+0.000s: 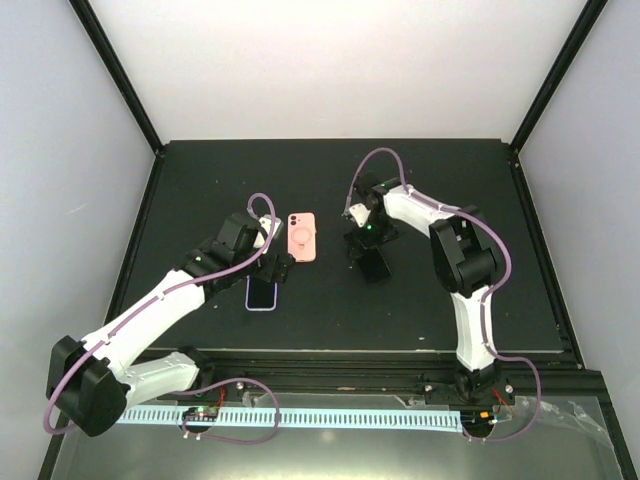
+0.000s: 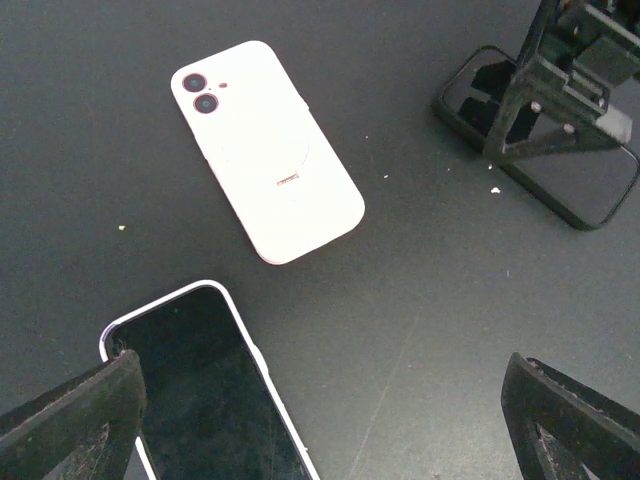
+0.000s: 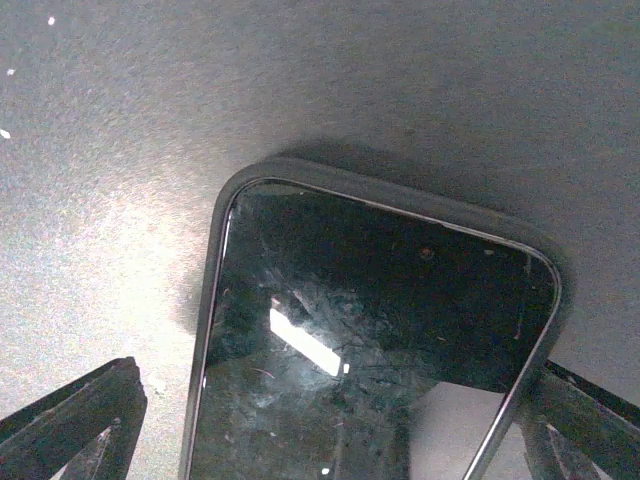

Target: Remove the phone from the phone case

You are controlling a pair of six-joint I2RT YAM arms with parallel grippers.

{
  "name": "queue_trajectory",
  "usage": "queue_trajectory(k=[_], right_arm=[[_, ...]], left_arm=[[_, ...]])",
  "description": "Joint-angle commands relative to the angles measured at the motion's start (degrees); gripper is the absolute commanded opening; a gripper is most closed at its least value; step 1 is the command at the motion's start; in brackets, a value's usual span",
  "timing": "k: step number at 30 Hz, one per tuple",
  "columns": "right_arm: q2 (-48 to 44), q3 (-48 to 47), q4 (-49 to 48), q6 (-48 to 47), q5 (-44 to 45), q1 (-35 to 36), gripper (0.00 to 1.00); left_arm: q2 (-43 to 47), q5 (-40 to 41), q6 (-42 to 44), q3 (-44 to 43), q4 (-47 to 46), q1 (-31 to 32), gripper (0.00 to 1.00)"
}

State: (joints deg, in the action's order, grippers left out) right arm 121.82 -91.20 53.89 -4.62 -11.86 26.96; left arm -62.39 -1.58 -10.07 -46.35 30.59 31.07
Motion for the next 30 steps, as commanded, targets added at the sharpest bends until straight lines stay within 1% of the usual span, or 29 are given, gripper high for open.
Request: queue_trajectory(k=[1, 5, 10, 14, 18, 21, 23, 27, 30], right_arm=[[0.8, 3.1, 0.5, -2.2, 4.3, 3.3, 1.0], [-2.1, 7.3, -0.8, -2.8, 9.3, 5.0, 1.0], [-5.8, 14.4, -2.2, -2.8, 12.4, 6.6, 1.0], [-6.7, 16.2, -2.0, -2.5, 16.0, 6.7, 1.0], [-7.5, 17.1, -2.9, -2.6, 16.8, 6.4, 0.99], [-7.6, 16.8, -3.6, -3.1, 16.6, 6.0, 0.95], [-7.3, 16.5, -3.9, -3.1, 16.9, 5.9, 0.89], [-6.9, 16.5, -4.4, -2.4, 17.7, 5.8, 0.83], [-8.6, 16.8, -5.3, -2.8, 17.7, 5.2, 0.77]], left_arm=[[-0.2, 0.5, -0.4, -1.2, 0.6, -0.4, 0.99], [-0.1, 0.6, -0.3, -1.2, 0.6, -0.4, 0.99], [-0.1, 0.3, -0.4, -1.3, 0.5, -0.4, 0.99], [-0.2, 0.2, -0.4, -1.3, 0.5, -0.5, 0.99], [-0.1, 0.2, -0.4, -1.3, 0.5, -0.4, 0.99], [0.0, 0.0, -0.4, -1.3, 0.5, -0.4, 0.99], [-0.1, -0.1, -0.4, -1.2, 0.5, -0.4, 0.99], [-0.1, -0.5, -0.6, -1.3, 0.4, -0.4, 0.99], [0.1, -1.0, -0.9, -1.4, 0.6, -0.4, 0.99]])
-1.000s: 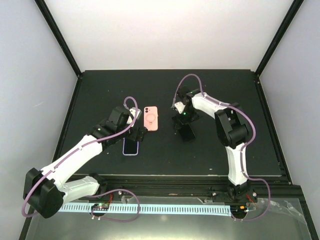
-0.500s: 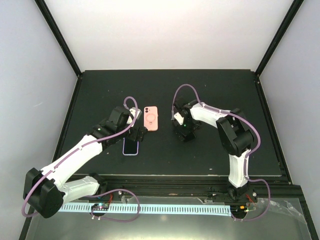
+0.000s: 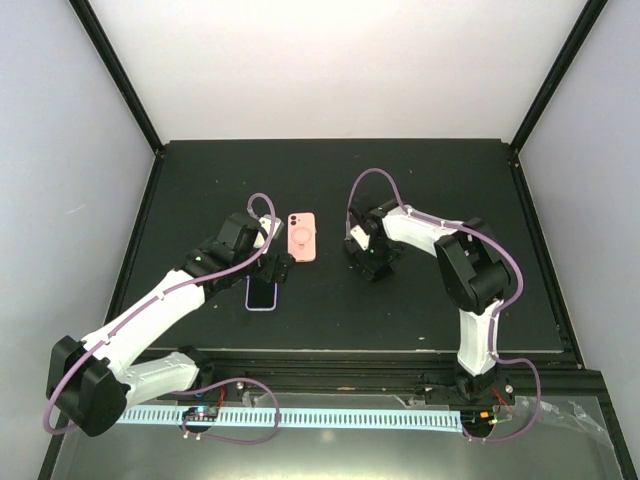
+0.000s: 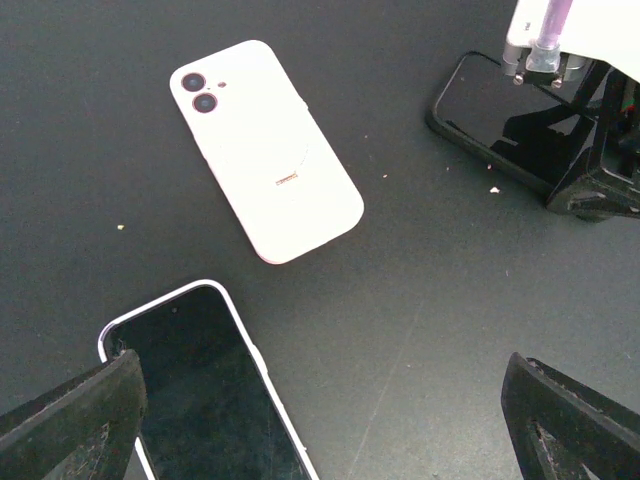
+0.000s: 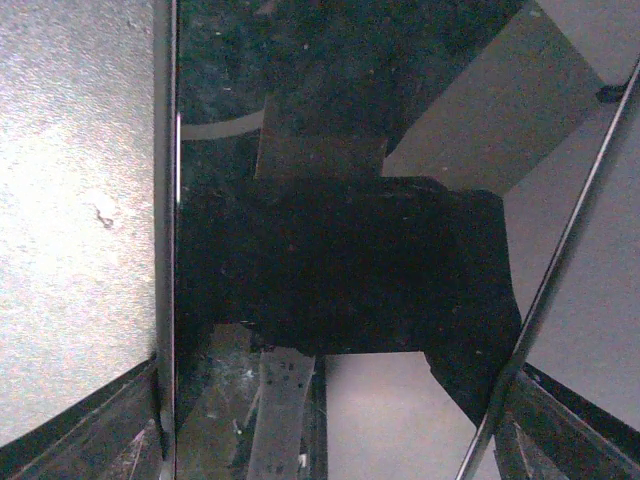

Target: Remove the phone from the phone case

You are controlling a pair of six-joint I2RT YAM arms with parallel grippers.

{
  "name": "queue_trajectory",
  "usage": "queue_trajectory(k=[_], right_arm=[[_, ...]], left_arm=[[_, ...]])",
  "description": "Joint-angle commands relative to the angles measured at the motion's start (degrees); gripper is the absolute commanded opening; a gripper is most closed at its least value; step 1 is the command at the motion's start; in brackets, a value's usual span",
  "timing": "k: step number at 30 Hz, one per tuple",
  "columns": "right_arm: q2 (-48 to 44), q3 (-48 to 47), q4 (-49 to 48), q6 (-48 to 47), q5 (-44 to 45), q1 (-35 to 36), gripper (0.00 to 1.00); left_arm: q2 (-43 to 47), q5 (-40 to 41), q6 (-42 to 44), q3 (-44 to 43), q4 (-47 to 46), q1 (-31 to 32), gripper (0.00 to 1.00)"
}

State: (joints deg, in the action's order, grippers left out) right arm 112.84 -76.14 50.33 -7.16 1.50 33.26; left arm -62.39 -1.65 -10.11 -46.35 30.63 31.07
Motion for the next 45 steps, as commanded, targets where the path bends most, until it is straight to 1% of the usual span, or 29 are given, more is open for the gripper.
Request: queue_trajectory(k=[1, 3, 5, 10, 14, 17, 19, 22, 25, 29, 34, 36, 40, 45], right_arm=[[-0.9, 2.1, -2.3, -0.6, 3.9, -1.3, 0.75], [-4.5, 3.8, -3.9, -1.6, 2.5, -1.5, 0.72], [-9.5, 6.4, -5.9, -2.7, 0.7, -1.5, 0.69], [-24.0, 13.5, -10.5, -5.1, -4.8, -2.2, 0.61], [-33.9, 20.0, -15.6, -6.9, -9.3, -3.7, 0.56], [-38.7, 24.6, -19.4, -7.5, -9.9, -4.4, 0.53], [-39.9, 25.9, -19.3, -8.2, -10.9, -4.6, 0.53], [-40.6, 27.3, -19.8, -9.2, -11.3, -4.6, 0.52], [-37.3, 26.2, -17.2, -10.1, -9.7, -4.6, 0.5], [-33.6, 24.8, -13.2, -12.9, -6.7, -4.6, 0.49], [-31.4, 24.6, -10.1, -15.7, -0.5, -4.7, 0.5], [-30.1, 24.0, -8.4, -15.8, -0.5, -4.7, 0.51], [-26.9, 22.1, -5.1, -16.7, -3.5, -4.7, 0.52], [-23.3, 20.6, -5.1, -16.3, -1.2, -4.7, 0.58]], left_arm=[[0.2, -1.0, -1.3, -1.4, 0.5, -0.4, 0.99], [0.6, -1.4, -2.8, -1.5, 0.5, -0.4, 0.99], [0.6, -3.9, -4.5, -1.9, 0.1, -0.4, 0.99], [-1.2, -15.4, -10.2, -4.3, -1.8, -0.4, 0.99], [-2.3, -22.9, -17.0, -4.1, -8.4, 0.0, 0.95], [-3.5, -25.0, -22.0, -3.0, -13.6, 1.2, 0.91], [-4.8, -25.1, -24.9, -2.7, -16.7, 2.3, 0.9], [-7.3, -24.2, -28.4, -2.5, -19.8, 4.4, 0.89], [-9.1, -22.4, -30.1, -2.7, -20.2, 4.9, 0.89], [-10.6, -19.7, -27.9, -5.7, -15.5, 4.9, 0.89], [-10.6, -16.7, -24.4, -8.2, -10.3, 4.9, 0.89], [-10.5, -16.5, -24.1, -8.0, -9.6, 4.9, 0.89], [-10.4, -16.7, -23.6, -7.1, -9.2, 4.8, 0.89], [-10.2, -16.9, -22.1, -7.0, -8.0, 4.8, 0.9]])
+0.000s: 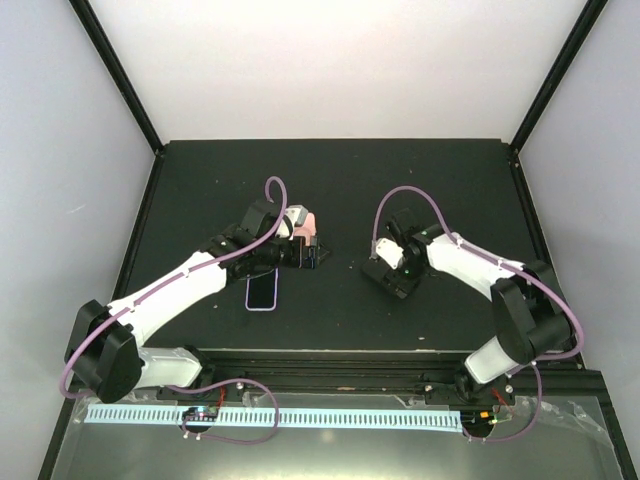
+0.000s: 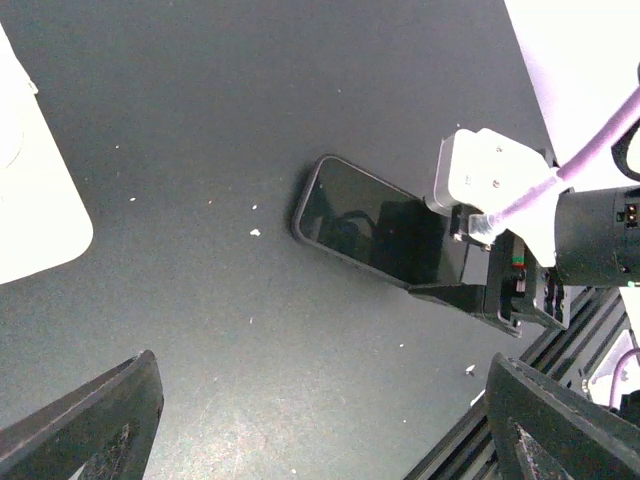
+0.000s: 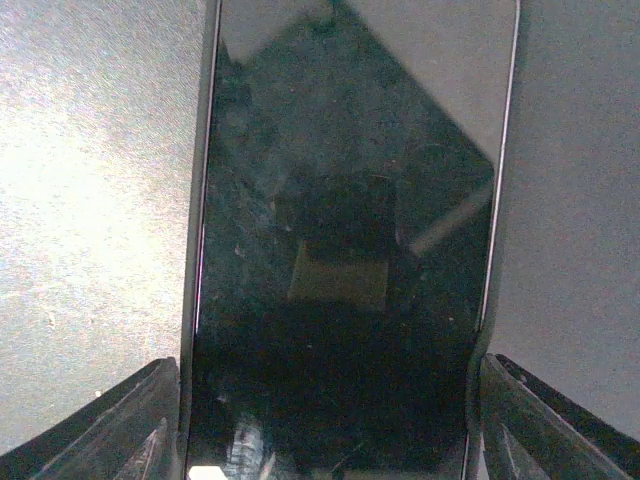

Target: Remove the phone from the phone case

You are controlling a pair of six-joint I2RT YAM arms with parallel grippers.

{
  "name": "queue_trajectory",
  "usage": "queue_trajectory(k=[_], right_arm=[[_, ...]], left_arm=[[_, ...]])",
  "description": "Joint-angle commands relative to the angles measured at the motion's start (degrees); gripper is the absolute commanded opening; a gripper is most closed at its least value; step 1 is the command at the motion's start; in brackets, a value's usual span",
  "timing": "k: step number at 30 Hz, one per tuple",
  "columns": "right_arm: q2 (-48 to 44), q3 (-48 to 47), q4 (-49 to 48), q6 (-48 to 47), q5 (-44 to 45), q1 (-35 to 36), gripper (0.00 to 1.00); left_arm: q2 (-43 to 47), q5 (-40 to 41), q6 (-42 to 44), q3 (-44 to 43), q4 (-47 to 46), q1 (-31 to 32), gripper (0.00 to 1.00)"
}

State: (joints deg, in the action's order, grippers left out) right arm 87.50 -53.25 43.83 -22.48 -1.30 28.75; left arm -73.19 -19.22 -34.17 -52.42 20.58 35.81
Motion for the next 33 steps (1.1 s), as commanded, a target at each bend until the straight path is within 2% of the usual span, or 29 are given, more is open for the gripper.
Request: queue_trajectory(k=[1, 7, 9, 10, 11, 21, 29, 33], right_arm=[[2.8, -2.7, 1.4, -0.7, 1.6, -0.2, 0.58], [6.1, -5.6, 1.2, 0.6, 1.7, -0.2, 0.63], [7.2, -6.3, 1.1, 1.3, 2.6, -0.3, 0.74], [7.6, -6.5, 1.1, 1.6, 3.1, -0.3, 0.9], [7.8, -6.7, 1.1, 1.7, 3.0, -0.3, 0.98], [13.0, -9.9, 6.0, 0.9, -2.7, -0.3, 0.99], [17.2, -10.5, 7.7, 4.2, 2.5, -0.2, 0.94], [14.9, -11.0, 9.2, 4.3, 0.0, -0.2, 0.96]], left_arm=[[0.7, 0.7, 2.2, -0.8, 2.3, 0.1, 0.9], [1.3, 0.9, 2.9, -0.8, 2.9, 0.1, 0.9], [1.7, 1.2, 3.0, -0.4, 2.8, 0.1, 0.91], [2.0, 1.3, 2.9, -0.2, 2.6, 0.1, 0.91], [2.2, 1.4, 3.0, 0.0, 2.6, 0.1, 0.91], [2.3, 1.5, 3.5, 1.2, 2.2, 0.1, 0.92], [1.6, 1.2, 3.7, 1.5, 1.8, 0.1, 0.92], [1.5, 1.3, 3.9, 1.5, 1.9, 0.1, 0.93]])
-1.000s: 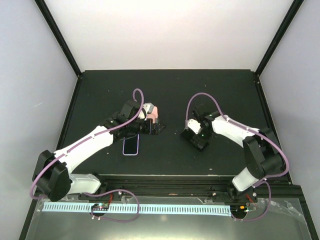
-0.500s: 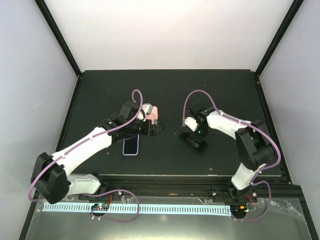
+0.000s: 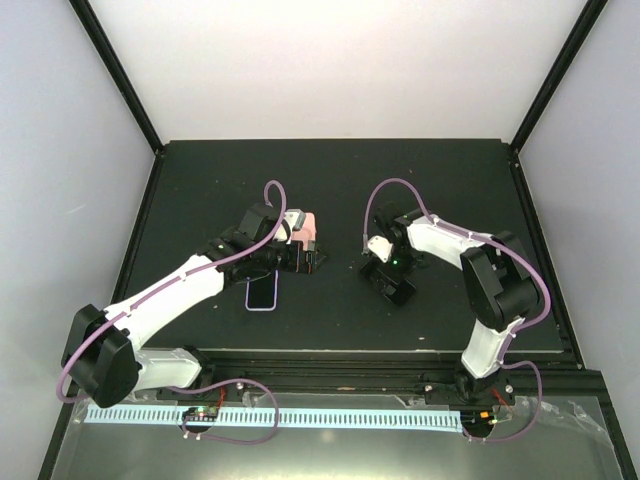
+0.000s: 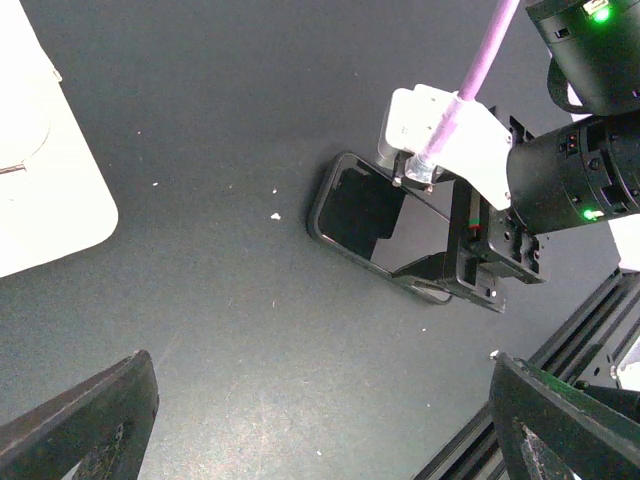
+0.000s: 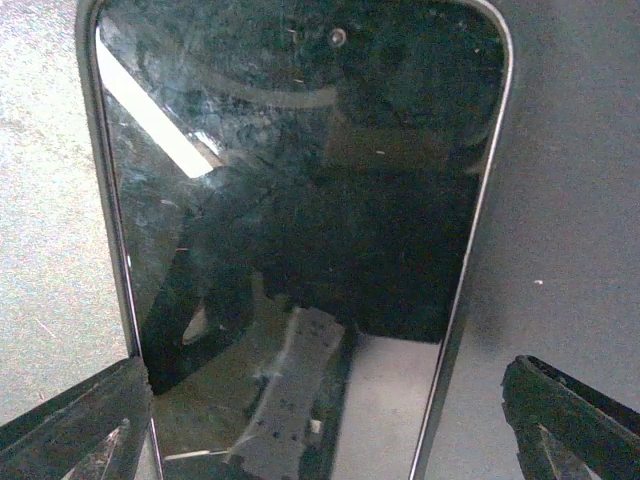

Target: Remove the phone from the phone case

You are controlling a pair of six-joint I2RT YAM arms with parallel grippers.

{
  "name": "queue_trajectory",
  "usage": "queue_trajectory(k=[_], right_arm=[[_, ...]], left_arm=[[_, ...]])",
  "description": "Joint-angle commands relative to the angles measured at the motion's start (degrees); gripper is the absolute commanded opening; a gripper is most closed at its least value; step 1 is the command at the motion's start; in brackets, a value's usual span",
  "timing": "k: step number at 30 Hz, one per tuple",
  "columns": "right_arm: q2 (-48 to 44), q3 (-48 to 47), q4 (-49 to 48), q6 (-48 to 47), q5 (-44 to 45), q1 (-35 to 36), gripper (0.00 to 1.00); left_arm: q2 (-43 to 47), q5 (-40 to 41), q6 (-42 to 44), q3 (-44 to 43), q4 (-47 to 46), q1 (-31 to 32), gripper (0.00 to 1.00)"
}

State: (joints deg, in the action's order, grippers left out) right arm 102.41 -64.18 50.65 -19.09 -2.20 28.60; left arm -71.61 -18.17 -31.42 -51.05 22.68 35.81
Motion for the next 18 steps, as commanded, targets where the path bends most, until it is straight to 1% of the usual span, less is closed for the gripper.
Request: queue_trajectory(k=[1, 6, 10, 18], right_arm=[[-1.2, -0.5, 3.1, 0.7, -0.3, 0.0, 0.96], [-4.5, -1.7, 4.4, 1.6, -3.1, 0.0, 0.97], [-2.9, -0.9, 4.0, 2.4, -2.2, 0.0, 1.0], [-0.8, 1.0, 3.1, 2.7, -1.8, 0.1, 1.0]], left_arm=[[-0.1, 0.2, 1.1, 0.3, -0.3, 0.1, 0.93], [-0.4, -0.1, 0.8, 1.1, -1.0, 0.1, 0.93], [-0.4, -0.7, 0.3, 1.9, -1.9, 0.1, 0.93], [-0.6, -0.8, 0.5, 2.6, -2.2, 0.1, 0.93]])
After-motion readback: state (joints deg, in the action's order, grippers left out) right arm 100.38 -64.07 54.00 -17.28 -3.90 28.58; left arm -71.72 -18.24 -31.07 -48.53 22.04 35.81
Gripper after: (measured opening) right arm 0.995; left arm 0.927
